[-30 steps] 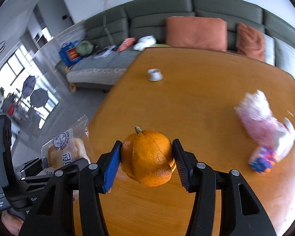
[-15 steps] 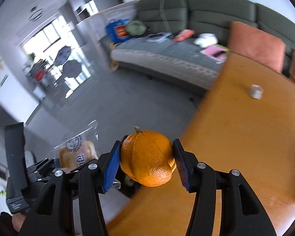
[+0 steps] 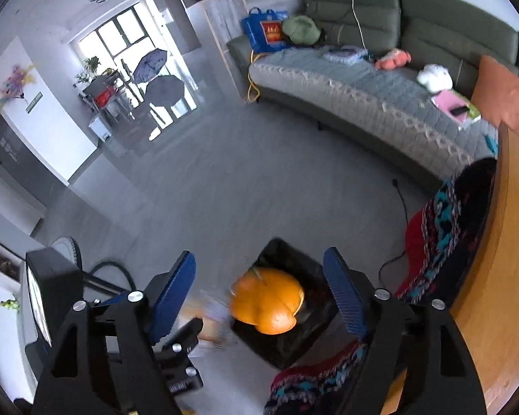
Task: Collect trash
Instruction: 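Open both grippers over the bin, dropping bread bag and orange, then move both open grippers back over the table toward the toy block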
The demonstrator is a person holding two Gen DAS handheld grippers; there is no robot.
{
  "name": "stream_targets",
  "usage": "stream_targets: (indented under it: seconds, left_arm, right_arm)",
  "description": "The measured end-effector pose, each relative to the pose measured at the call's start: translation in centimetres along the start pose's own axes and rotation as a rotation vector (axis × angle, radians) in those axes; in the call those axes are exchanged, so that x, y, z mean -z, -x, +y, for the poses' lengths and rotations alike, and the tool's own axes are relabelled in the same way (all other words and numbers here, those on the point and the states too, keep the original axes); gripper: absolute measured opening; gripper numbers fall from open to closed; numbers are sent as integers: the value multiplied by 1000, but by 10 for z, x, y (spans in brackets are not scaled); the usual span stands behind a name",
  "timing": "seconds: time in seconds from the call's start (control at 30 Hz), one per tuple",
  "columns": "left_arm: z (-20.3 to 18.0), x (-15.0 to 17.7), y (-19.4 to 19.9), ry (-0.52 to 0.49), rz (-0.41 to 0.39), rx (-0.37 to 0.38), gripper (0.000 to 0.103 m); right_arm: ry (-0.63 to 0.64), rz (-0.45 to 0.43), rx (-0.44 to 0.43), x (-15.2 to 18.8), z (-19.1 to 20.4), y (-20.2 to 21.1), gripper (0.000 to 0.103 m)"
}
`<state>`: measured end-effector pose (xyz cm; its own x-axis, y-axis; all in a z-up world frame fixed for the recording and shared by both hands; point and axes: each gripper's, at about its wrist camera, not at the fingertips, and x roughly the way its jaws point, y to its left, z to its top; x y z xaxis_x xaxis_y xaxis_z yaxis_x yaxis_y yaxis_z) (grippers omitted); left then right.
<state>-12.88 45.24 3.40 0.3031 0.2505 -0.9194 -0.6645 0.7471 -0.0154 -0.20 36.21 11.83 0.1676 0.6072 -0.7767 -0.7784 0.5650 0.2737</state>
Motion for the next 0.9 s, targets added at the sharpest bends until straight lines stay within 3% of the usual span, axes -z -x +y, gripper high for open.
stream_targets:
  seconds: [0.33,0.63,0.9]
  left_arm:
    - [9,-6,-5,58,28,-5,97]
    - [-7,0,3,13,14,0,97]
    - [-44,6,26,-48,-25,36,97]
  right_arm:
    - [-8,4,-21,-1,-4,-3,77]
    - [-54,-20,-14,8,-23,20,77]
    - [-90,-73,13,22,-49,64,77]
